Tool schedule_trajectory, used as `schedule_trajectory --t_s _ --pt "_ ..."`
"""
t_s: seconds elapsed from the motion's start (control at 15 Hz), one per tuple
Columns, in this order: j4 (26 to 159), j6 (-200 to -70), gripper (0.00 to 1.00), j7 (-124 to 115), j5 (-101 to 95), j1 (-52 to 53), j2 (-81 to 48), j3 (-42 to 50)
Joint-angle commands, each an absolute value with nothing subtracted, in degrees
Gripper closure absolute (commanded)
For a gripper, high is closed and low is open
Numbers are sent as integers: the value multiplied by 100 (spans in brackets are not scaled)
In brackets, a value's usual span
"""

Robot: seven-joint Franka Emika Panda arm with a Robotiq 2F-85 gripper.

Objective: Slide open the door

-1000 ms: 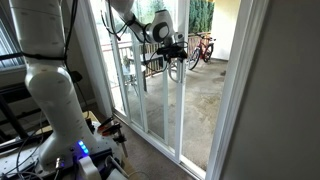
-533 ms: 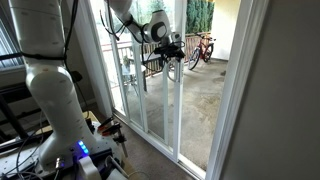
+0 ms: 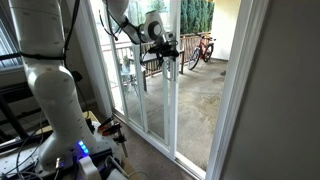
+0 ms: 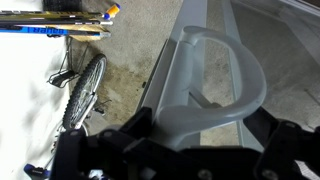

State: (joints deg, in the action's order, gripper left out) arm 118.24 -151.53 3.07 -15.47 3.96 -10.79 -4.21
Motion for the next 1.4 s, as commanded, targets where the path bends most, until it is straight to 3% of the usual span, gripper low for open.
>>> schedule_trajectory --t_s 0.0,1.33 --pt "11497 -14854 0 -295 -2522 1025 -1463 -461" --pt "8959 -11945 0 -3179 -4505 2875 -3089 -877"
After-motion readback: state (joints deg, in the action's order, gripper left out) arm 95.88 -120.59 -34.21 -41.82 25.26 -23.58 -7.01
